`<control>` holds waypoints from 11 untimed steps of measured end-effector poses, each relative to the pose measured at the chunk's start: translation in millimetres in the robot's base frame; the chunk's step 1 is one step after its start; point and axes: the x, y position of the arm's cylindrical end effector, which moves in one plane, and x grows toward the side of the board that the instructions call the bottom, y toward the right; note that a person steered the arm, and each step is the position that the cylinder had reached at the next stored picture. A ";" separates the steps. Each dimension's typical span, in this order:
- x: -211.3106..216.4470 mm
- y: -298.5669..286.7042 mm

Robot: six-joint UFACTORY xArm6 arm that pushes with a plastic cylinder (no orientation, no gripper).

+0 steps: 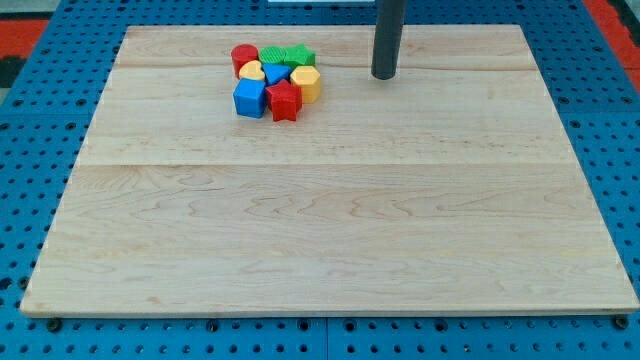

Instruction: Separate the group of blocks on the board

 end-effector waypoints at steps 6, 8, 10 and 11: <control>-69.2 -141.8; -45.8 -239.6; -16.4 -148.2; -13.3 -99.2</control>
